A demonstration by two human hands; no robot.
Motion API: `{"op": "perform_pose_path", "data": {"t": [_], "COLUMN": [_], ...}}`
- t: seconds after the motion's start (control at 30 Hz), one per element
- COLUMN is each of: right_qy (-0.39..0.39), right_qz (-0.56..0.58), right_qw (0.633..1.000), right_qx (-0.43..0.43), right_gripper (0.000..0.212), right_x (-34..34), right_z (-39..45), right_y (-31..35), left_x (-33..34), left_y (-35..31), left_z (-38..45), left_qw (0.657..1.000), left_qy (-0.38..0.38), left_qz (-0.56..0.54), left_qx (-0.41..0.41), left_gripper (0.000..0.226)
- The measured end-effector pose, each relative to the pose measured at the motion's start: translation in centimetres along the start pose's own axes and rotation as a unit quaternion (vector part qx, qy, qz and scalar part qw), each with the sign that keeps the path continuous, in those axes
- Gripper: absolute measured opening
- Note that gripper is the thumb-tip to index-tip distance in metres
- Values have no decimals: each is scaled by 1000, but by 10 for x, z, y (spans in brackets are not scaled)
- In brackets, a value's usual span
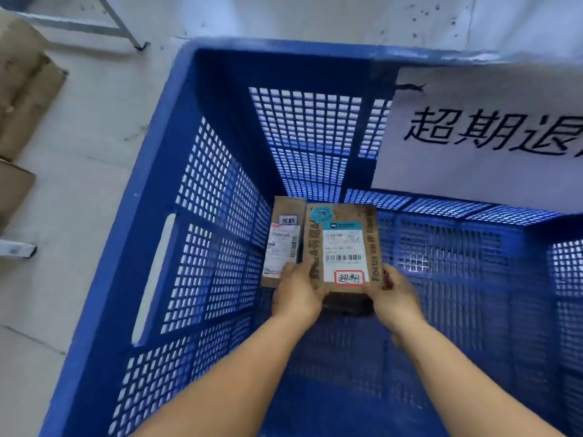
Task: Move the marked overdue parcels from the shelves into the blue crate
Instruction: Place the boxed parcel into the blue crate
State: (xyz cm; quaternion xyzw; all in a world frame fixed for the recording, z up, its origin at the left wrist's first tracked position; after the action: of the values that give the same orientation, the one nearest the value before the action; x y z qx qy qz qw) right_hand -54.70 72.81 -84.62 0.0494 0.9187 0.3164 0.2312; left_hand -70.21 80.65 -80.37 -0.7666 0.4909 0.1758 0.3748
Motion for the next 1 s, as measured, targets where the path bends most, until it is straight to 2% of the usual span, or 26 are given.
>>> {"op": "perform_pose_path", "data": {"t": [0.1,0.27,0.43,0.57,0.8,1.0], "right_qy": [-15,-41,15,39,27,0], "right_qz": [-21,-24,-12,3,4,-114], "right_qw": [1000,998,1000,999,1000,989], "right_qx": [-15,-39,0,17,8,-93], "right_gripper": [40,32,67,76,75,74], "right_x": [15,40,66,69,47,-12], "right_z": [33,68,79,82,49,-18], "right_y": [-8,-24,-42,-38,-8,58], "left_x": [14,39,61,64,36,-18], "left_y": [5,15,30,36,10,-44], "left_z": [28,65,83,87,60,4], "left_qw": [999,993,986,979,981,976], "left_qy": [-9,-22,-15,-6,-9,-31], "left_qz": [37,93,151,192,171,181], "left_qx": [24,73,75,73,93,113], "left_gripper": [42,40,60,75,69,66]}}
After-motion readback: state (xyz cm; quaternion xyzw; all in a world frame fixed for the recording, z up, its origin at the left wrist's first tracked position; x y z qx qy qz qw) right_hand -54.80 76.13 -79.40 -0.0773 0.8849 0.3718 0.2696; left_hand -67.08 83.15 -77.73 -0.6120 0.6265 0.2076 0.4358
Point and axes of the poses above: each hand's wrist, its own z-axis towards the middle knuckle, its own x-axis out of the palm, y = z × x, the point moved 4 cm from there along z, towards the middle knuckle, and after that the axes turned 5 degrees about -x, right-handed, at the moved point
